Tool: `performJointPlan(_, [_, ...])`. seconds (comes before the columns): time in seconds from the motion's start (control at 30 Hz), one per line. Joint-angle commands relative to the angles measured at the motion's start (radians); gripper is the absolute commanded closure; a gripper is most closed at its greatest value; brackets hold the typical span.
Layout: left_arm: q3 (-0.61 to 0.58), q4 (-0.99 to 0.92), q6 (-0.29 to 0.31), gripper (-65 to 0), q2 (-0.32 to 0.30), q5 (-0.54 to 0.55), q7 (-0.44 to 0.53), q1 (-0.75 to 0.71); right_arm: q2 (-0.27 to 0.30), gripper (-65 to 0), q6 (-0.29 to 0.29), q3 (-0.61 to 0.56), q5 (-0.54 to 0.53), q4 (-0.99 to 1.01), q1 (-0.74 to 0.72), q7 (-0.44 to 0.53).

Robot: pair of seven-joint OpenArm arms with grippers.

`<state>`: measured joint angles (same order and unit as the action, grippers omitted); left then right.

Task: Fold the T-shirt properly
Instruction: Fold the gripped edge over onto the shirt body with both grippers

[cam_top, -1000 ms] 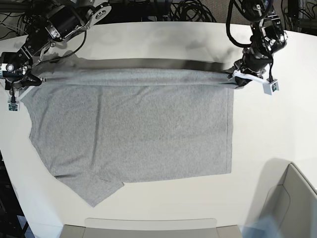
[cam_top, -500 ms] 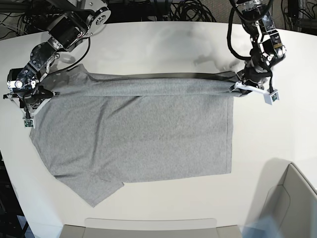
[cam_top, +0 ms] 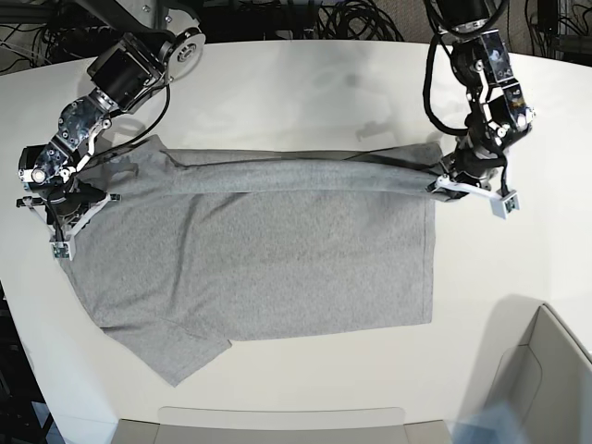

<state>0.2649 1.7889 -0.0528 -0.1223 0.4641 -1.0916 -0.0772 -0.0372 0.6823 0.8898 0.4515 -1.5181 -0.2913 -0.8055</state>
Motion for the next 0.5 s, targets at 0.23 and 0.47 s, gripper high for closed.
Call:
performJointPlan(0.23, [-0.069,-0.014,-0.098,0.0,-0.009,0.003,0.034,0.067,0.063,0.0,0.016,-0.005,-0.007,0.064,-0.096,0.028])
performJointPlan(0.47, [-0.077,-0.116,-0.098,0.0,-0.043,0.003,0.084,0.087,0.128,0.0,0.016,-0.005,-0.007,0.242,-0.145,0.153])
